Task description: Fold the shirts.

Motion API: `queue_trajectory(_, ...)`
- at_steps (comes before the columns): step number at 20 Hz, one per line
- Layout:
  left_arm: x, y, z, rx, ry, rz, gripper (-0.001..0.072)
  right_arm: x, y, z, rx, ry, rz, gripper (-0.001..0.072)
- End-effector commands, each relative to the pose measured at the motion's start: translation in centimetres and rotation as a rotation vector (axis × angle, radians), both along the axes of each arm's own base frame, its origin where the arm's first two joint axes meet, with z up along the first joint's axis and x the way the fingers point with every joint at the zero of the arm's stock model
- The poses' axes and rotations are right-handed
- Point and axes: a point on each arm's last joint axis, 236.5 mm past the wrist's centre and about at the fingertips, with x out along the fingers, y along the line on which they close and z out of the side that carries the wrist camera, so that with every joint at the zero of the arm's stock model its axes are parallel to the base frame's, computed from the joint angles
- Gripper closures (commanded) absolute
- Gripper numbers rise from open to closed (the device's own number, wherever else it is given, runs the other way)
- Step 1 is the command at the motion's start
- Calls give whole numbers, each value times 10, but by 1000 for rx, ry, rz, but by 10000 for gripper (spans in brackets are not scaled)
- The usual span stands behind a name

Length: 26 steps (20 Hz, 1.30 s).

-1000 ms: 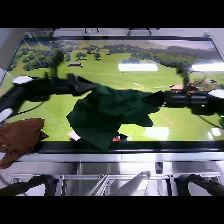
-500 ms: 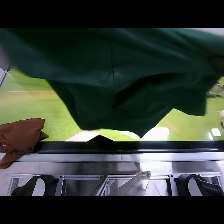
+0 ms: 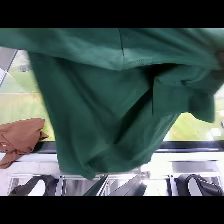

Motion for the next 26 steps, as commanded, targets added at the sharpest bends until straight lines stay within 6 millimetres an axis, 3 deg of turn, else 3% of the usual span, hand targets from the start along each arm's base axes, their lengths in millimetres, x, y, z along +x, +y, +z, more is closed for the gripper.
queue_trajectory(1,85,-42,-118,207,278,-82,683,58,-13,-78,36,244,-2,680)
queue_trajectory(5,160,-97,-251,286,543,-155,682,135,-8,-204,-11,553,-1,680)
queue_trajectory(6,178,-99,-277,275,596,-145,517,152,-13,-227,-9,597,-16,669)
queue_trajectory(7,194,-95,-297,266,633,-117,257,169,-22,-243,2,637,-30,517)
queue_trajectory(8,211,-84,-311,246,665,-77,-13,184,-32,-254,13,665,-34,294)
queue_trajectory(9,222,-72,-317,220,705,-57,-5,196,-44,-257,27,681,-31,243)
queue_trajectory(10,225,-57,-321,210,749,-61,-5,204,-57,-257,43,701,-20,242)
queue_trajectory(12,206,-33,-325,228,854,-135,-4,212,-89,-270,13,774,-47,105)
queue_trajectory(15,167,-9,-338,241,1048,-215,-4,215,-136,-319,-142,885,-137,99)
queue_trajectory(17,147,0,-366,274,1168,-188,-3,222,-145,-347,-186,946,-144,100)
queue_trajectory(19,104,2,-409,388,1309,-169,-3,234,-141,-369,-174,997,-128,100)
queue_trajectory(22,21,6,-476,603,1498,-126,-3,240,-112,-399,-185,1075,-18,100)
queue_trajectory(24,-22,8,-506,678,1598,-94,-3,239,-93,-415,-206,1116,36,101)
queue_trajectory(26,-52,11,-529,712,1672,-70,-3,237,-77,-423,-221,1125,66,101)
